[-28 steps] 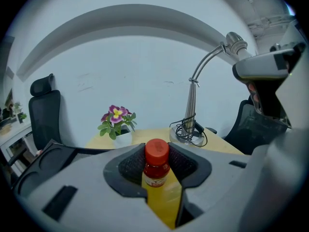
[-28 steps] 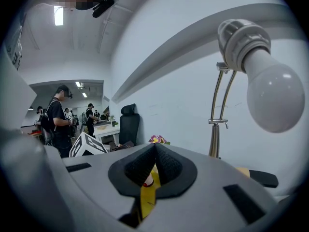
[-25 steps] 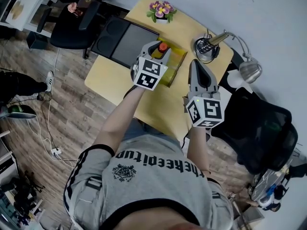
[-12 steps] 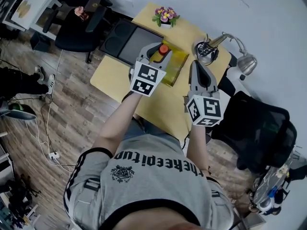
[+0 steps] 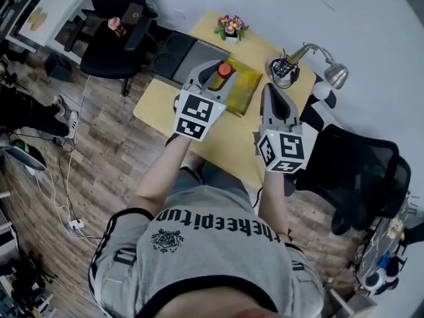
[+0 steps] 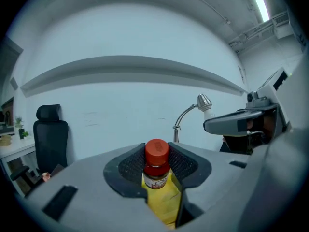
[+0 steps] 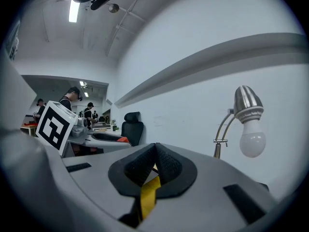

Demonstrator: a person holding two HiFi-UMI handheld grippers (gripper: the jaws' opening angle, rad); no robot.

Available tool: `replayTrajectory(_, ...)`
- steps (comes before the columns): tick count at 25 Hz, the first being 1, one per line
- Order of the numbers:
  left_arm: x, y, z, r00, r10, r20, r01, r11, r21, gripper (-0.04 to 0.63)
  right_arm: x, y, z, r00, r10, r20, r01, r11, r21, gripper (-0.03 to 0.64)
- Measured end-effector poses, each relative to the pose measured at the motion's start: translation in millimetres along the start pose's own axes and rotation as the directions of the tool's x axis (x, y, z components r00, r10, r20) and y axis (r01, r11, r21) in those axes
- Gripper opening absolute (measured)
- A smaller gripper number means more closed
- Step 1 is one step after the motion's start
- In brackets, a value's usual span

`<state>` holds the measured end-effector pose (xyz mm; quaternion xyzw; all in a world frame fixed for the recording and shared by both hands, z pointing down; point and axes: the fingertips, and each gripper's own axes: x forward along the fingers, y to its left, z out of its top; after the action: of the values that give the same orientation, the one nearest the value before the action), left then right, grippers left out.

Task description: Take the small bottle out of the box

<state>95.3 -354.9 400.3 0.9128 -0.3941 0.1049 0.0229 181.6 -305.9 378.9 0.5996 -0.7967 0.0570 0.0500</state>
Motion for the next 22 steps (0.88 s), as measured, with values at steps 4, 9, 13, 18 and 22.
replayTrajectory(4,-25,0,13,0.999,-0.007,0.035,0.007,1.0,-0.02,0.146,-12,14,9,1.0,-0.01,0.019,0.01,1.0,-0.007,0.002)
replayTrajectory(9,-55,-1,28,0.997,-0.012,0.075,0.013,1.0,-0.018,0.146,-29,28,23,0.998,-0.023,0.051,0.024,1.0,-0.009,0.002)
replayTrajectory(13,-77,-2,38,0.994,-0.012,0.106,0.012,1.0,-0.003,0.146,-40,38,32,0.997,-0.037,0.071,0.039,0.999,-0.032,0.002)
replayTrajectory(18,-104,0,44,0.993,-0.015,0.121,0.012,1.0,0.028,0.146,-54,53,45,0.992,-0.063,0.106,0.068,0.997,-0.046,0.002)
replayTrajectory(22,-122,3,49,0.99,-0.011,0.139,0.006,0.999,0.037,0.146,-66,64,55,0.987,-0.084,0.134,0.092,0.994,-0.052,0.002)
